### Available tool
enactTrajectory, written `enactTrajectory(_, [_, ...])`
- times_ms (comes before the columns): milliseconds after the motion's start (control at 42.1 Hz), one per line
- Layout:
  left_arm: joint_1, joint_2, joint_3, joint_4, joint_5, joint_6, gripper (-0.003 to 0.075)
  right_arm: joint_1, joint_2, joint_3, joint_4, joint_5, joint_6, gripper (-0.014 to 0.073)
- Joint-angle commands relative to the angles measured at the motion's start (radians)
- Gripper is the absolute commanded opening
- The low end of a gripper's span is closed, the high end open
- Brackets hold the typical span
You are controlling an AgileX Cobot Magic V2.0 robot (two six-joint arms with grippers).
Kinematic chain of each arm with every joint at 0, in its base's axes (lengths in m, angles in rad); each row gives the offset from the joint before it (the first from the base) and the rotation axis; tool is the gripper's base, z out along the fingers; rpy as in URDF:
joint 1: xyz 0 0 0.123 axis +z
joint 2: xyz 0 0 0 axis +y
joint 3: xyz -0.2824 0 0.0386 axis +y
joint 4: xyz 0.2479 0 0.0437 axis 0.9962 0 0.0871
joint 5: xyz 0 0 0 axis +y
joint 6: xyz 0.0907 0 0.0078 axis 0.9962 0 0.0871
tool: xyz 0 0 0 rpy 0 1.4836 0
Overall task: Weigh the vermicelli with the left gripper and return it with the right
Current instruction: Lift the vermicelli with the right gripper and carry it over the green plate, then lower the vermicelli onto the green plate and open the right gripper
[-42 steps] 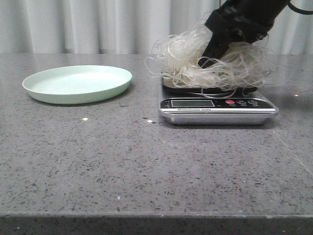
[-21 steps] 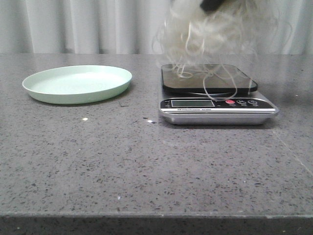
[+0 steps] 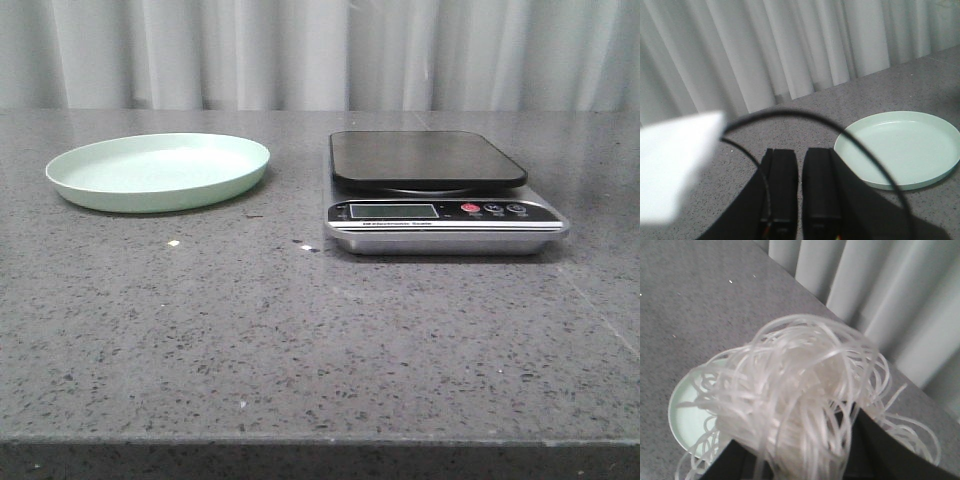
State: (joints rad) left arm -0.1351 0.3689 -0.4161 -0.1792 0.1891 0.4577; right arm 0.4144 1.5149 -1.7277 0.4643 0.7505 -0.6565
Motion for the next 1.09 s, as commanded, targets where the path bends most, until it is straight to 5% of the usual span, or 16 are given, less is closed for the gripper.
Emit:
enactTrajectory(0, [-0.004, 0.005, -0.030, -0.013, -0.082, -0.014, 0.0145, 0.047, 0.006, -0.082, 0.045, -0.086, -0.009, 0.0151])
enactTrajectory(451, [-0.004, 0.005, -0.030, -0.013, -0.084, -0.014, 0.0145, 0.212, 0.312, -0.244, 0.045, -0.141, -0.009, 0.0151])
enactTrajectory(1069, [-0.004, 0.005, -0.030, -0.013, -0.084, -0.014, 0.0145, 0.241, 0.471, -0.247, 0.105, -0.171, -0.009, 0.0151])
